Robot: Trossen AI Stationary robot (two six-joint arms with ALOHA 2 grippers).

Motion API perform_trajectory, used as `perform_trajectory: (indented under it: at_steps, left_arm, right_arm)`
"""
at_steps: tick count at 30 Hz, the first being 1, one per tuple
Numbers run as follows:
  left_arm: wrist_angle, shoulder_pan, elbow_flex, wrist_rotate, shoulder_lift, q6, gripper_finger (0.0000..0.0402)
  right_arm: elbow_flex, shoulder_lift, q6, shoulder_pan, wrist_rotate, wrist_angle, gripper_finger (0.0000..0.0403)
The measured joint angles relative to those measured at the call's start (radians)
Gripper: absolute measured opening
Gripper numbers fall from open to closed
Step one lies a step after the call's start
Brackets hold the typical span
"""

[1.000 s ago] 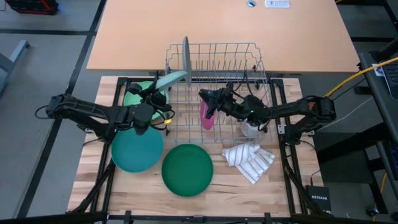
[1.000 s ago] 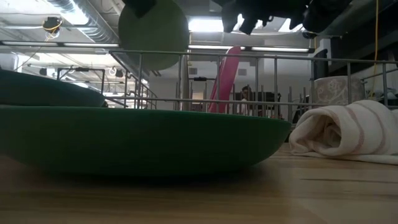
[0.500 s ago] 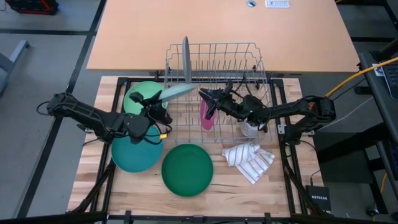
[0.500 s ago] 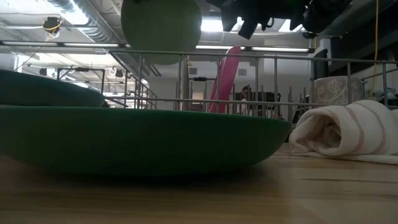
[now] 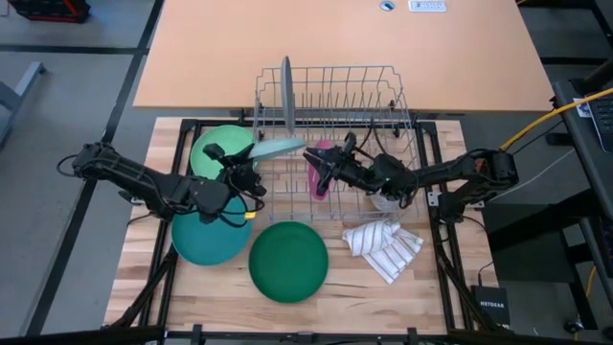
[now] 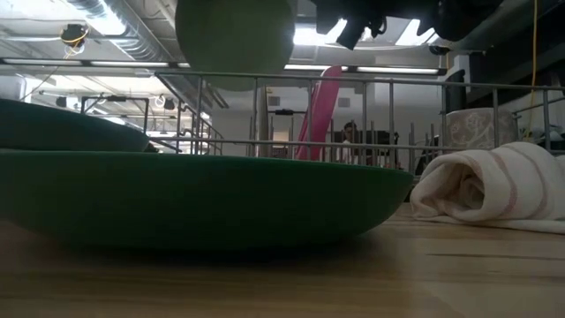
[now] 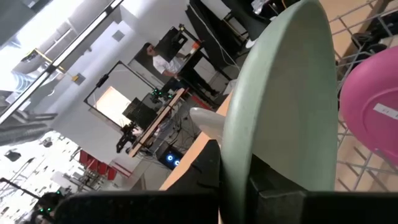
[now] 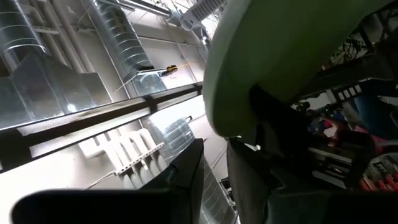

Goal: Sort dishes
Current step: Put the light green plate in the dish rack

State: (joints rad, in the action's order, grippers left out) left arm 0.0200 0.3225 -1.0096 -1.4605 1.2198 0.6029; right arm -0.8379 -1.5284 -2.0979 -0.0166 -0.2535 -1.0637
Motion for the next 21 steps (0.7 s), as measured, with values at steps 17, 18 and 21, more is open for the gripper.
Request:
perform_trajectory:
  at_steps: [17,18,21]
  left_arm:
    - [0.003,0.087,0.0,0.032,0.013,0.004,0.0003]
    - [0.004,0.091,0.0,0.032,0.016,0.004,0.0003]
    - [0.004,0.1,0.0,0.029,0.03,0.0,0.0006]
  right_arm:
    - [0.0,0.001,0.0,0.005,-0.069,0.06,0.0076]
    - [0.0,0.001,0.0,0.005,-0.069,0.06,0.0076]
    - [0.0,0.0,0.0,0.005,-0.069,0.063,0.0075]
